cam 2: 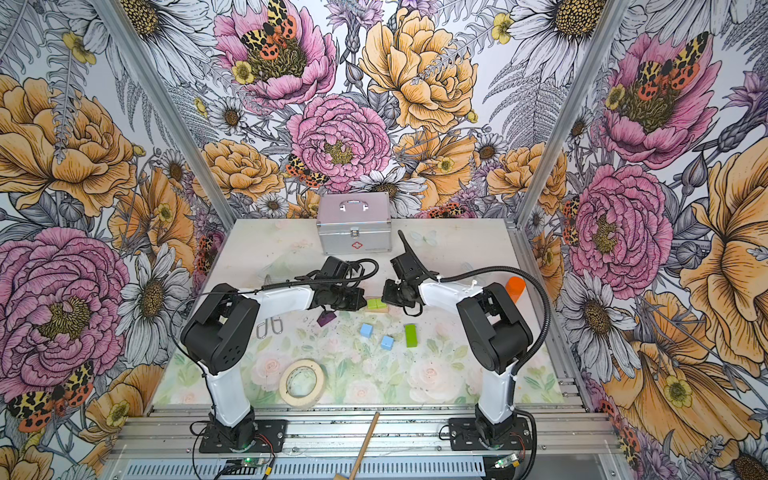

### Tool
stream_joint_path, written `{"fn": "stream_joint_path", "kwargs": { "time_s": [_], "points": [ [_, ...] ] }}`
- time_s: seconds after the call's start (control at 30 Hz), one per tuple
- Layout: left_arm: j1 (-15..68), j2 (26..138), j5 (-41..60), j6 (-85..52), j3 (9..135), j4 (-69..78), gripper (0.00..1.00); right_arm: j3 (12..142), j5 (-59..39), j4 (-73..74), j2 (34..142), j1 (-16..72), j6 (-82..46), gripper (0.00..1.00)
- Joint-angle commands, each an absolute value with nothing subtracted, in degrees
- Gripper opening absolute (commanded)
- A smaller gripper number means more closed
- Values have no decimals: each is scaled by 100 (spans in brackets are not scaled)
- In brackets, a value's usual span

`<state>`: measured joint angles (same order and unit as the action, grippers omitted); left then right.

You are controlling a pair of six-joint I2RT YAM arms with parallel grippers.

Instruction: Build the wood block tower

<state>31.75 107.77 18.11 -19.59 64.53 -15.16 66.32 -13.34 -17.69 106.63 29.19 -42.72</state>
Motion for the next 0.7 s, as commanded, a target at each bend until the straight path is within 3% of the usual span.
{"fn": "stream_joint_path", "kwargs": {
  "time_s": [0.0,0.67],
  "points": [
    [3208,10860,1949,-1968,6597,-1516,0,6676,-1301,-1722,10699,2951,-4359,0],
    [3217,10923,1974,-1960,6669,-1520,0,6545,-1257,-1720,10565,2995,-4397,0]
  ]
}}
